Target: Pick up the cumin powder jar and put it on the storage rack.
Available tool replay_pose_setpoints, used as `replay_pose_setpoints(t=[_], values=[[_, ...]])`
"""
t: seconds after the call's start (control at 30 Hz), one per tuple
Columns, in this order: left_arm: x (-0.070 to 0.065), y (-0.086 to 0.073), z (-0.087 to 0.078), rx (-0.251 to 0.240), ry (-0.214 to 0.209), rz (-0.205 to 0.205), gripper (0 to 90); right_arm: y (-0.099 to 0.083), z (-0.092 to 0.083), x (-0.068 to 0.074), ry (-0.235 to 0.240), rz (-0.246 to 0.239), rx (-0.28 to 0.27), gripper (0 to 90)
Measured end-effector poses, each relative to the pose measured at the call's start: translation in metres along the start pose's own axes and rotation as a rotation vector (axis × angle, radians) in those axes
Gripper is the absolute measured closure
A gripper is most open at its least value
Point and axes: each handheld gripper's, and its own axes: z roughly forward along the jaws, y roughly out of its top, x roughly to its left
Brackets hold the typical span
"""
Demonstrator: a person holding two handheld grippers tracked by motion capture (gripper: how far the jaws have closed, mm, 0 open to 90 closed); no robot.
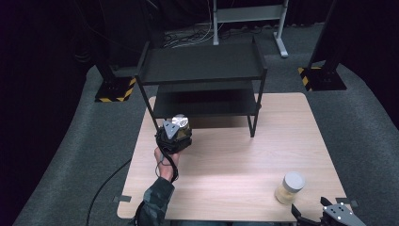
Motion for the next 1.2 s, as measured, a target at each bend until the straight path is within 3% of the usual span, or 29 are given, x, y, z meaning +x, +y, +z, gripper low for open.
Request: replay_pose_setpoints(t=[0.57, 1.2], values=[[0.014, 0.024, 0.006, 0.001, -0.007, -0.034, 30.0, 0.0, 0.0, -0.002, 0.0, 0.005, 0.004, 0.0], [0.023, 0.047, 0.005, -0.01, -0.014, -0.034, 30.0, 0.0, 0.0, -0.003, 0.001, 0.005, 0.009, 0.0]])
